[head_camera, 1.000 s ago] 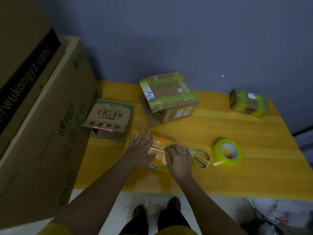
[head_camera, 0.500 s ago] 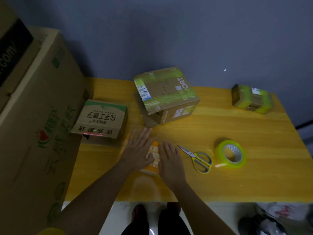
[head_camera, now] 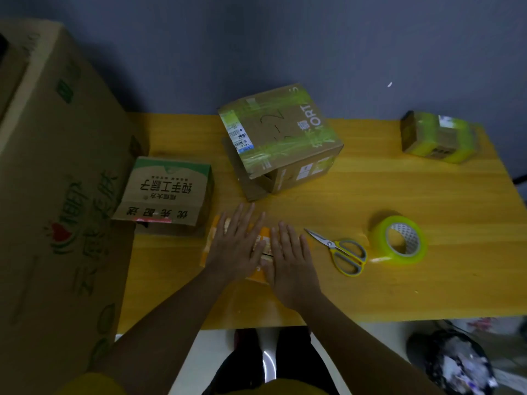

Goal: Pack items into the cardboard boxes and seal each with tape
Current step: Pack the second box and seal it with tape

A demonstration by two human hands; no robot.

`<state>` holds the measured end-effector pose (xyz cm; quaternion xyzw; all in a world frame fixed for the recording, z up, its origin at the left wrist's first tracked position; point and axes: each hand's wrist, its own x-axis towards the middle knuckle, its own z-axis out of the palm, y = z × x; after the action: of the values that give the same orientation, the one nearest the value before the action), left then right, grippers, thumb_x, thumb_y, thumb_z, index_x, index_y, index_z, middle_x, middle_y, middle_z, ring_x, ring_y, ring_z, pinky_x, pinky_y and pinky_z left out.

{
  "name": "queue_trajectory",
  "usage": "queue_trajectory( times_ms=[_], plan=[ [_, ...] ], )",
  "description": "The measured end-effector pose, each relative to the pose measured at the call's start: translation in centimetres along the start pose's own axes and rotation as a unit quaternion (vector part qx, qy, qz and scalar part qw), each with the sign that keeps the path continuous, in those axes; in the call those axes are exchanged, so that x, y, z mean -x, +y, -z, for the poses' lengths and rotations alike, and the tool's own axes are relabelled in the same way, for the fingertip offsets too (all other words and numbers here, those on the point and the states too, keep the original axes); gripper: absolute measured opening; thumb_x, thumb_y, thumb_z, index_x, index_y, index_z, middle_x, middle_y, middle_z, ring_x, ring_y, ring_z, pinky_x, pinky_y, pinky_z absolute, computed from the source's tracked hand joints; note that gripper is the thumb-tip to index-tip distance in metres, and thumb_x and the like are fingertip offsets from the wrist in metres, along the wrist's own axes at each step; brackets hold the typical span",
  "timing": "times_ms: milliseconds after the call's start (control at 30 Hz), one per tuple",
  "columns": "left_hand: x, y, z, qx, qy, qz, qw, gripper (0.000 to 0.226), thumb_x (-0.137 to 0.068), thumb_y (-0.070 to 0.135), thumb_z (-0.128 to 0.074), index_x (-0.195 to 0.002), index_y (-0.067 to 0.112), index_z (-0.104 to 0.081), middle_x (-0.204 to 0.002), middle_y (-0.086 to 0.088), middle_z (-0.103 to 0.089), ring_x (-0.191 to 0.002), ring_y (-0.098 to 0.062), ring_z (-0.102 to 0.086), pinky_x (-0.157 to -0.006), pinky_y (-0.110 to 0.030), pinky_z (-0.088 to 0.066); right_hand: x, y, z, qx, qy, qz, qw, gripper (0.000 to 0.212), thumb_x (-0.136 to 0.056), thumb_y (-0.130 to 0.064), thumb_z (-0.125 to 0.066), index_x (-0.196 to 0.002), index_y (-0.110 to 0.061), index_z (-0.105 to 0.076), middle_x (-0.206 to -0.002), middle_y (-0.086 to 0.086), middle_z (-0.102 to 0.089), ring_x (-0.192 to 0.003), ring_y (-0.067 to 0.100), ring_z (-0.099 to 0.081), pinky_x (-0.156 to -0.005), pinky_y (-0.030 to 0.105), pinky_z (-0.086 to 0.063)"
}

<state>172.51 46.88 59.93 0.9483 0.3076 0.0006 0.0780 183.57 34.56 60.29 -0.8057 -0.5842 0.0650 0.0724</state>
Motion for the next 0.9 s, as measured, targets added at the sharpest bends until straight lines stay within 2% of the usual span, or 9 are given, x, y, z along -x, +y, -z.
queue_trajectory(
  times_ms=[133,233,400,500,567,633,700,800,900],
  plan=[
    [-0.1,0.2,0.4,0.014,0.006,0.018,1.000,0.051,-0.098,0.044,-0.023,-0.139,0.024,-0.045,-0.130,-0.004,-0.056,-0.125,-0.026,-0.046,-0.110,-0.049,-0.016,-0.1,-0.1,0.3,-0.004,-0.021,-0.012,1.000,0.068,-0.102,-0.047,-0.010,-0.144,-0.003,-0.041,-0.150,0.017,-0.038,-0.142,0.029,-0.032,-0.113,0.047,-0.020],
    [0.4,0.8,0.5,0.027,0.038,0.044,0.998,0.048,-0.096,0.040,-0.026,-0.124,0.018,-0.058,-0.115,-0.006,-0.060,-0.112,-0.027,-0.051,-0.106,-0.049,-0.021,-0.2,0.3,0.7,-0.014,-0.045,0.005,0.999,0.065,-0.104,-0.043,-0.008,-0.145,-0.004,-0.039,-0.151,0.015,-0.037,-0.142,0.027,-0.033,-0.114,0.044,-0.019],
    [1.3,3.7,0.6,0.055,0.060,0.133,0.988,0.042,-0.096,0.038,-0.027,-0.111,0.019,-0.062,-0.106,-0.005,-0.062,-0.103,-0.028,-0.055,-0.099,-0.048,-0.025,-0.4,2.6,1.9,0.002,-0.062,0.055,0.997,0.061,-0.105,-0.042,-0.010,-0.142,-0.008,-0.044,-0.149,0.013,-0.042,-0.140,0.025,-0.035,-0.113,0.044,-0.025],
    [1.2,3.9,1.0,0.067,0.020,0.150,0.986,0.054,-0.096,0.041,-0.017,-0.118,0.018,-0.060,-0.116,-0.008,-0.060,-0.112,-0.029,-0.051,-0.102,-0.048,-0.020,-0.2,2.6,2.2,-0.008,-0.067,0.026,0.997,0.063,-0.103,-0.049,-0.011,-0.145,-0.010,-0.039,-0.150,0.016,-0.038,-0.139,0.029,-0.037,-0.113,0.046,-0.030],
    [1.0,4.0,1.5,0.072,0.000,0.162,0.984,0.058,-0.098,0.043,-0.011,-0.133,0.019,-0.051,-0.138,-0.011,-0.047,-0.132,-0.029,-0.037,-0.108,-0.046,-0.006,0.2,2.3,3.0,-0.050,-0.069,-0.003,0.996,0.071,-0.098,-0.057,-0.012,-0.151,-0.012,-0.027,-0.157,0.017,-0.022,-0.146,0.028,-0.022,-0.116,0.041,-0.013],
    [0.7,4.5,2.1,0.089,0.002,0.179,0.980,0.048,-0.103,0.035,-0.020,-0.145,0.019,-0.036,-0.155,-0.011,-0.024,-0.146,-0.026,-0.014,-0.113,-0.044,0.006,0.7,2.8,3.9,-0.102,-0.039,-0.027,0.994,0.075,-0.094,-0.062,-0.015,-0.154,-0.017,-0.014,-0.161,0.009,-0.005,-0.149,0.020,-0.004,-0.116,0.033,0.003],
    [0.3,5.4,3.1,0.110,0.006,0.163,0.981,0.050,-0.101,0.017,-0.035,-0.150,0.018,-0.025,-0.160,-0.008,-0.011,-0.148,-0.023,-0.003,-0.116,-0.043,0.006,2.0,3.9,4.9,-0.137,-0.008,-0.042,0.990,0.069,-0.096,-0.057,-0.017,-0.154,-0.020,-0.011,-0.160,0.001,0.003,-0.147,0.012,0.005,-0.116,0.028,0.007],
    [-0.5,7.8,4.7,0.154,0.026,0.111,0.982,0.058,-0.095,-0.001,-0.041,-0.149,0.018,-0.029,-0.159,-0.006,-0.016,-0.148,-0.021,-0.006,-0.118,-0.044,0.005,4.3,7.4,6.2,-0.166,0.002,-0.086,0.982,0.060,-0.101,-0.041,-0.030,-0.154,-0.019,-0.011,-0.160,-0.002,0.005,-0.146,0.009,0.009,-0.116,0.025,0.005],
    [-1.9,11.0,5.5,0.184,0.059,0.044,0.980,0.050,-0.096,-0.001,-0.040,-0.144,0.015,-0.040,-0.154,-0.007,-0.029,-0.145,-0.024,-0.018,-0.119,-0.046,0.000,6.1,11.9,7.3,-0.163,-0.015,-0.139,0.977,0.061,-0.101,-0.021,-0.043,-0.154,-0.013,-0.013,-0.162,0.007,0.000,-0.150,0.019,0.002,-0.119,0.033,-0.005]
  ],
)
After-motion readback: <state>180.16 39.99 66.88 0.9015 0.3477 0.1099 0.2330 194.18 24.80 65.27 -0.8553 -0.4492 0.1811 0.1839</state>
